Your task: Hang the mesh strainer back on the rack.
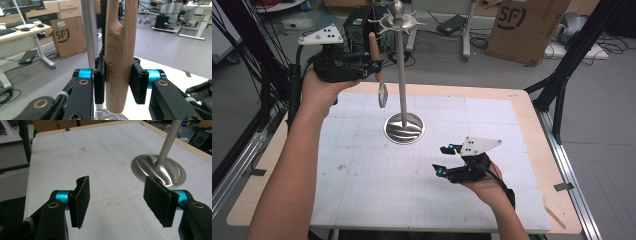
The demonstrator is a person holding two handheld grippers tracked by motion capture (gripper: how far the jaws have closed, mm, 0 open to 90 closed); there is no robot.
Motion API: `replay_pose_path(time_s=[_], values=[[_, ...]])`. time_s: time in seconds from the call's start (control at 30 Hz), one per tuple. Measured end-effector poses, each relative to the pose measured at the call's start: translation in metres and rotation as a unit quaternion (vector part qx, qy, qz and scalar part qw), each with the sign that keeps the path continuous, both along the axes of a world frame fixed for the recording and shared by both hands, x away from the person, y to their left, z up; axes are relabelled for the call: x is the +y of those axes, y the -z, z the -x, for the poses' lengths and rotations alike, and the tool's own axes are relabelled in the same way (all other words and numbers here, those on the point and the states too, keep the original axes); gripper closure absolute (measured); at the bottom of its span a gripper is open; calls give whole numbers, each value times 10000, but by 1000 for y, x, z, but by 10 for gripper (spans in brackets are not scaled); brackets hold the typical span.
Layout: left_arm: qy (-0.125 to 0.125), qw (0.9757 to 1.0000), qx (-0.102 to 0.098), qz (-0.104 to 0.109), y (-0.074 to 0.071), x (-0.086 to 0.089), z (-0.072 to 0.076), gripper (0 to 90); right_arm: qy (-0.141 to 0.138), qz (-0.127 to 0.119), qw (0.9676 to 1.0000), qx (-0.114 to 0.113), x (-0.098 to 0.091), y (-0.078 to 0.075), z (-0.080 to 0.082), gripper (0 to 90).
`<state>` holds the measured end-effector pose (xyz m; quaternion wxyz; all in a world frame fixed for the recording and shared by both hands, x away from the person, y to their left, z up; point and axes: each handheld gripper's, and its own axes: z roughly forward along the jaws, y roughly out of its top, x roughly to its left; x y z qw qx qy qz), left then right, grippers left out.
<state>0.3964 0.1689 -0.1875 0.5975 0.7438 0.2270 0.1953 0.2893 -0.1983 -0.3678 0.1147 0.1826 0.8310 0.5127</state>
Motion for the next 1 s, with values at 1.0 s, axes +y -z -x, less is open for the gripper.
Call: replay_pose_path(time_s=[1.0], values=[[-348,9992,69,-196,-12,-7,-9,691,0,-48,10000,40,-1,0,-1,377]])
